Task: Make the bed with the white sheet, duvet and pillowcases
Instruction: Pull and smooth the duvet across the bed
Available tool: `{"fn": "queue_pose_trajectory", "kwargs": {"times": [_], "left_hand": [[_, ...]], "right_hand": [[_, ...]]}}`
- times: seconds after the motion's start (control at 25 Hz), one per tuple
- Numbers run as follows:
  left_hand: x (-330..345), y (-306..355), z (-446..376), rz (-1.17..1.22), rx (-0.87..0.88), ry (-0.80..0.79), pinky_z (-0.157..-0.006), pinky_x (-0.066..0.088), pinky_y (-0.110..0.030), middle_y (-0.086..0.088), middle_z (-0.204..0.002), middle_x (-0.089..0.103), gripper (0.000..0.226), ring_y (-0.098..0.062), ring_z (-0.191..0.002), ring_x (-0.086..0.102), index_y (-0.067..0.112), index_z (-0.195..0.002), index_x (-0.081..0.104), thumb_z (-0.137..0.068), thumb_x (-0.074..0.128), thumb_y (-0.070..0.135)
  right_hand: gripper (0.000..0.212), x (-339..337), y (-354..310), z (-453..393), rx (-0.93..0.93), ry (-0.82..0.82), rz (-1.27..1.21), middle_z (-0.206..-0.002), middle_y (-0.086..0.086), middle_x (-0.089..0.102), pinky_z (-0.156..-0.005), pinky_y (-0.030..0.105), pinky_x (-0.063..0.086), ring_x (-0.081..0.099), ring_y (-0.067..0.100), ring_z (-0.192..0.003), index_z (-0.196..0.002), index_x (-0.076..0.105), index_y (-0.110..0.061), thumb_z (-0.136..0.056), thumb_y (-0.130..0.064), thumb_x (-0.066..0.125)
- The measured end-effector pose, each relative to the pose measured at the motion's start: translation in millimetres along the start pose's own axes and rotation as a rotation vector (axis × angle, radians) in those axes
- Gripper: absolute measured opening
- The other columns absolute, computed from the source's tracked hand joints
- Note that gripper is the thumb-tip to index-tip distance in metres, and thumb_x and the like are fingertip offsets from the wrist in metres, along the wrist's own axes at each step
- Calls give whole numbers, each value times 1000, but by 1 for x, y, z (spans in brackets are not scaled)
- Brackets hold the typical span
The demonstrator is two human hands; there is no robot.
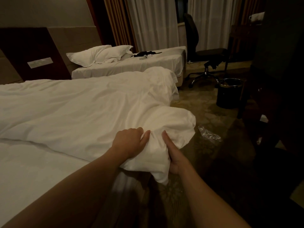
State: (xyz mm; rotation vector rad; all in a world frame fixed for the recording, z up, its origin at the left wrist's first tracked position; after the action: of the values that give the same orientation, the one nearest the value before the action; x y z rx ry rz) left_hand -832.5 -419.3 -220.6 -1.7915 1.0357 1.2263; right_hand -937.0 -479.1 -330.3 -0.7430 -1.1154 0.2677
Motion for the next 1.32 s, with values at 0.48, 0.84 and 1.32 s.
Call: {"fn": "queue_pose_trajectory", "kwargs": {"times": [0.48,0.84,1.32], "left_hand": [[7,0,1,-31,-6,6,-63,34,-33,-4,-80,64,45,-27,-75,63,21,-83,44,-103,25,57],[11,-3,3,-52,-13,7,-61,33,-32,-2,-76,62,44,-24,-67,58,23,-81,43,-103,26,57],[5,5,-1,-71,4,-26,-62,33,-32,-4,-82,65,46,-26,-77,64,22,-83,45,-102,25,59]], "right_hand": [[83,-4,-3,-36,-64,-1,-158,-127,14,68,-100,53,50,65,35,-116,-137,57,-21,-83,-82,45],[82,-1,10,-51,21,22,-110,-126,15,68,-86,43,56,68,32,-111,-138,56,-20,-84,-80,46],[61,3,-9,-34,-165,85,-219,-125,16,69,-101,46,49,65,34,-115,-134,59,-13,-93,-59,53]]}}
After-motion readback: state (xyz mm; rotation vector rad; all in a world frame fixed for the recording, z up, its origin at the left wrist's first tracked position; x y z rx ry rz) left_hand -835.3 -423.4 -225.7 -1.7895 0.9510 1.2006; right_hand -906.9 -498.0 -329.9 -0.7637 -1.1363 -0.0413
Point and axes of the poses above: each hand's wrist, its own z-axis away from the middle knuckle, its own x-axis out of the palm, y = z × x, the point moved 7 cm from there along -z, towards the middle knuckle
